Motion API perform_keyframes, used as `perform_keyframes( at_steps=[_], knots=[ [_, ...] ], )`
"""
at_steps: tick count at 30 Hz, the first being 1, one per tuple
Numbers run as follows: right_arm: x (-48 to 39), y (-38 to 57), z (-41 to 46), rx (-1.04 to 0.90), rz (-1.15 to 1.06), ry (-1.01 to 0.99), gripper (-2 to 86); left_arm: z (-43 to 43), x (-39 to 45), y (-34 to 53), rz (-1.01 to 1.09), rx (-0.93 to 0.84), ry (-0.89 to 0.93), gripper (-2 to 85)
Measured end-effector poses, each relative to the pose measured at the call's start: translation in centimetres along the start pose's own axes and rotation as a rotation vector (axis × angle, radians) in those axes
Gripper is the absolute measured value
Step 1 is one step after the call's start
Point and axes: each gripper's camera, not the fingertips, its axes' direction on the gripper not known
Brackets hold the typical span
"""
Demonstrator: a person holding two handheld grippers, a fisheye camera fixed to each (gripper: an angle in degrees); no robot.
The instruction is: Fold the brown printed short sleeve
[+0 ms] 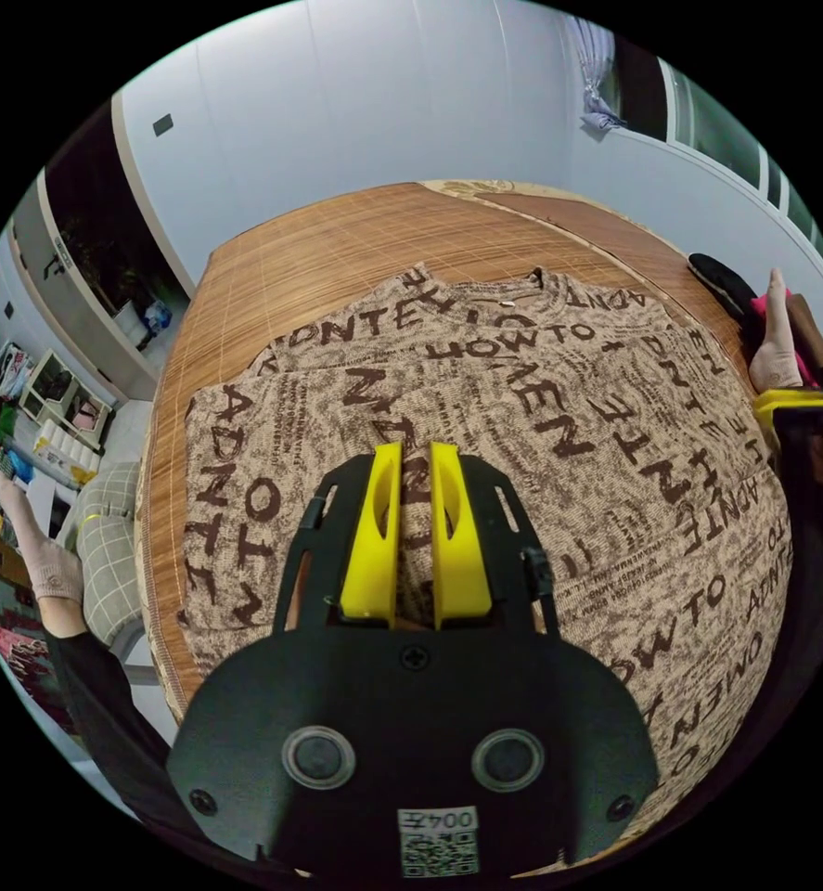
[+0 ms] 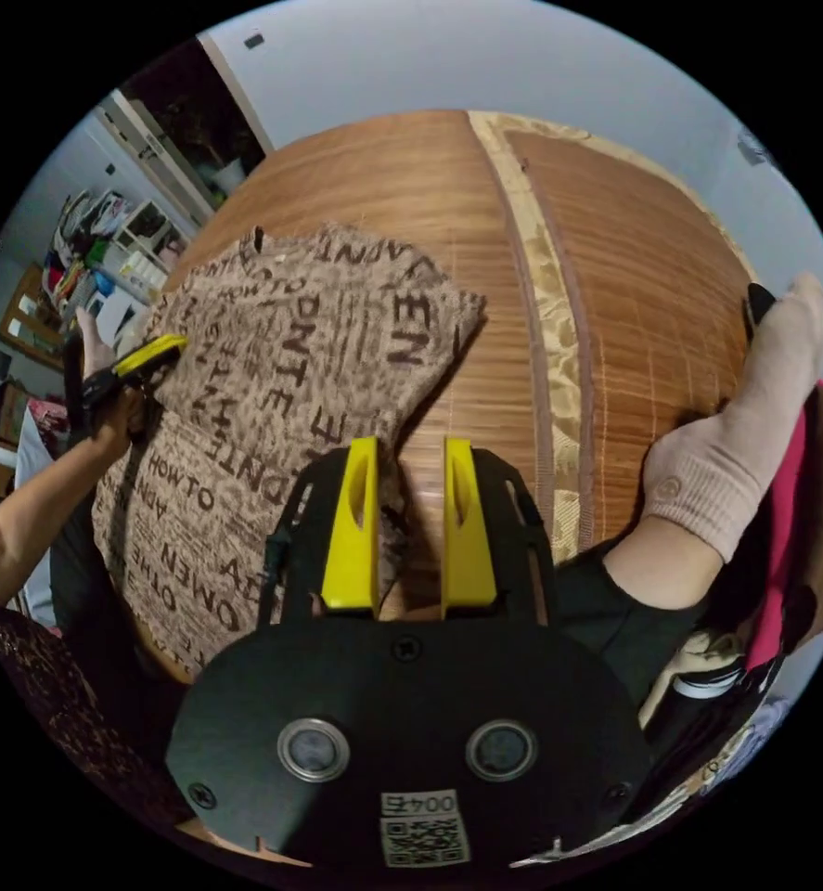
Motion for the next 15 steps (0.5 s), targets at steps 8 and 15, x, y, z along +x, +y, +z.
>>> perform_keyframes(
  at_steps=[8,15],
  knots=[
    [-6.5,-1.4,-0.8,0.287,-0.123,-0.040,15.5,-0.6,-2.4,0.3,0.001,0.002,-0.003,5.2],
    [-9.1,-2.1,4.0,0.197,-0.153,0.117,16.9,-1.2,-5.1,0.6,-0.008,0.002,0.009,5.3]
  ],
)
